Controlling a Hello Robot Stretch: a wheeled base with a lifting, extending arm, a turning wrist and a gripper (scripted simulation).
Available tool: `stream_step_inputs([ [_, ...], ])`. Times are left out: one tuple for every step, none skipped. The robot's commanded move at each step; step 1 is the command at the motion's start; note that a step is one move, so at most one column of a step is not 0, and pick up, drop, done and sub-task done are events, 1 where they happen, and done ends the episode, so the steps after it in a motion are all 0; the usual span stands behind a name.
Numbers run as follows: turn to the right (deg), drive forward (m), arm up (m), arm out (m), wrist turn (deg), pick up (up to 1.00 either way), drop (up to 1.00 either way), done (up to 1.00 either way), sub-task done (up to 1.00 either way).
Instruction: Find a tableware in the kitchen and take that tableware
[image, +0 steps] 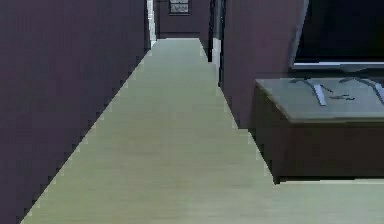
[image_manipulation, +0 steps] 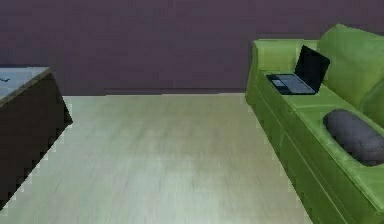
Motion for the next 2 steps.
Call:
stream_step_inputs([
  [0.0,1.0,0.0,0.0,0.0,0.0,0.0,0.0,0.0],
  [0.0,1.0,0.0,0.0,0.0,0.0,0.0,0.0,0.0],
])
